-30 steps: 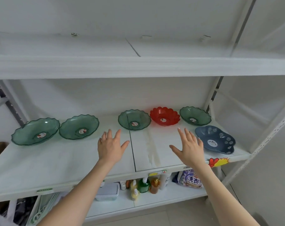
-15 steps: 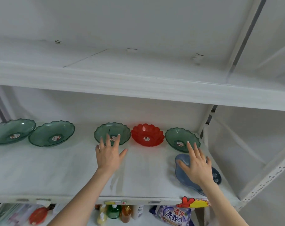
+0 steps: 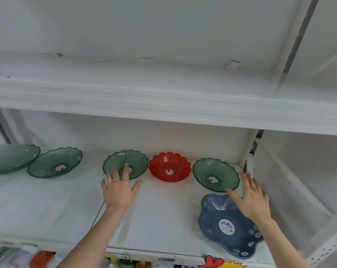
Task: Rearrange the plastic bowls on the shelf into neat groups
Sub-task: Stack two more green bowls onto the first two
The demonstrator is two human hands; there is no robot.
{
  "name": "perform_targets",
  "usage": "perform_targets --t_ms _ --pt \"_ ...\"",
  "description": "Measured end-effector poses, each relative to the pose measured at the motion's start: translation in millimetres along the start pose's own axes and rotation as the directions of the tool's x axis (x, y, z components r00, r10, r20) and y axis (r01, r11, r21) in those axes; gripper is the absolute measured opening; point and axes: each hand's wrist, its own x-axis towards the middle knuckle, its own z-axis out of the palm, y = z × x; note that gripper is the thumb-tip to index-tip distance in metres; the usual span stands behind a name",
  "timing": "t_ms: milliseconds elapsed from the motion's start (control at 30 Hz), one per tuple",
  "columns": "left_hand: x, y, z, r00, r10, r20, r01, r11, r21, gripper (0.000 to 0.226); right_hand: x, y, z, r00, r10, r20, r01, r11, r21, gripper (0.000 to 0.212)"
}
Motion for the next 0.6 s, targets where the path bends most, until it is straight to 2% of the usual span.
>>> perform_targets --t_ms 367,600 --pt "30 -18 37 0.996 -0.083 -0.020 0.083 0.996 -0.013 0.077 37 14 40 0.998 0.065 -0.026 -0.063 0.995 0.073 0.083" --pt "54 -29 77 0.986 -0.165 -0.032 0.162 0.983 -0.083 0.081 59 28 78 0.994 0.094 -0.048 -0.088 0.990 0.109 0.082"
